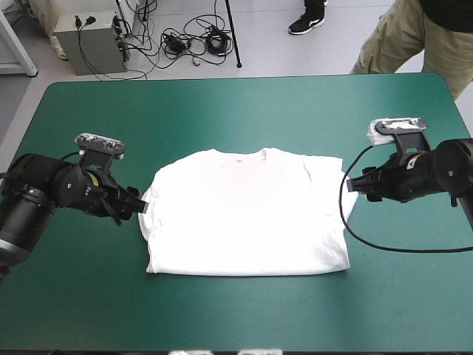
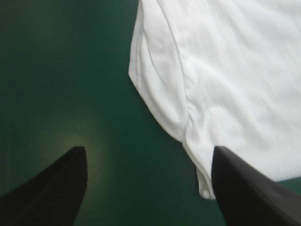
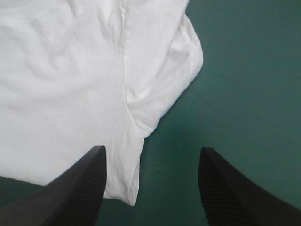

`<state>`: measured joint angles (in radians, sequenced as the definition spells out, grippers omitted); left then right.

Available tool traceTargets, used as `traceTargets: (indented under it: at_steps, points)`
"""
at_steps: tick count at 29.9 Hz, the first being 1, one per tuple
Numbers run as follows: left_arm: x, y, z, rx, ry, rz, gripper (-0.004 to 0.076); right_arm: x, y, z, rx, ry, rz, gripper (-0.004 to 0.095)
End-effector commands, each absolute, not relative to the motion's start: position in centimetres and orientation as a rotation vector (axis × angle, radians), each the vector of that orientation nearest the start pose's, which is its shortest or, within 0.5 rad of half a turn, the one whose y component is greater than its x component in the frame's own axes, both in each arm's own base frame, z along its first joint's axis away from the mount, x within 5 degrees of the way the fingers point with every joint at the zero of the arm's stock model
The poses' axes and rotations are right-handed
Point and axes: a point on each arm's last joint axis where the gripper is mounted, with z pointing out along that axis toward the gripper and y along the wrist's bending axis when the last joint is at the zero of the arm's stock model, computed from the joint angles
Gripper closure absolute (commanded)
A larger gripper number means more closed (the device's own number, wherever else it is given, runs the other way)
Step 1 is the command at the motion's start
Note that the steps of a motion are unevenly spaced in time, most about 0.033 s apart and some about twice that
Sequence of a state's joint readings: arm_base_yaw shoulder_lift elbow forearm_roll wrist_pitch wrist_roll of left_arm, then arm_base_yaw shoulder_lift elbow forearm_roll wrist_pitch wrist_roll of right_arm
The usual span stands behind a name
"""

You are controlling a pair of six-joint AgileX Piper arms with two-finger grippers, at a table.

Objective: Fold the cloth

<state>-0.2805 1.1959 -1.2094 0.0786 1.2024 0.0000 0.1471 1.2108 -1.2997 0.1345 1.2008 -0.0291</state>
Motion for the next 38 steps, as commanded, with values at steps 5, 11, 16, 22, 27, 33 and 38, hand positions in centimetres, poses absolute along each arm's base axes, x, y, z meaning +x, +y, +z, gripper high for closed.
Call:
traceTargets:
  at_steps: [5, 11, 16, 22, 27, 33, 38]
  points:
    - [23.7, -3.9, 38.4, 0.210, 2.599, -0.058, 0.0196, 21.7, 4.2, 41.6, -0.198, 2.478, 0.226, 0.0372]
    - [27.0, -4.1, 35.2, 0.231, 2.703, -0.066, 0.0196, 21.7, 4.2, 41.7, -0.197, 2.474, 0.225, 0.0372]
    - [29.2, -4.3, 32.3, 0.247, 2.804, -0.038, 0.0196, 21.7, 4.2, 41.6, -0.198, 2.476, 0.225, 0.0372]
    - [31.0, -4.6, 29.6, 0.270, 2.870, -0.033, 0.0205, 21.7, 4.2, 41.6, -0.198, 2.476, 0.225, 0.0372]
    - [32.2, -4.6, 27.5, 0.259, 2.928, -0.038, 0.0276, 21.6, 4.2, 41.6, -0.199, 2.481, 0.225, 0.0372]
    - [33.6, -4.8, 24.9, 0.264, 2.980, -0.030, 0.0315, 21.6, 4.2, 41.6, -0.199, 2.486, 0.225, 0.0372]
    - [34.2, -5.0, 22.9, 0.254, 3.040, -0.060, 0.0338, 21.6, 4.2, 41.6, -0.199, 2.486, 0.225, 0.0372]
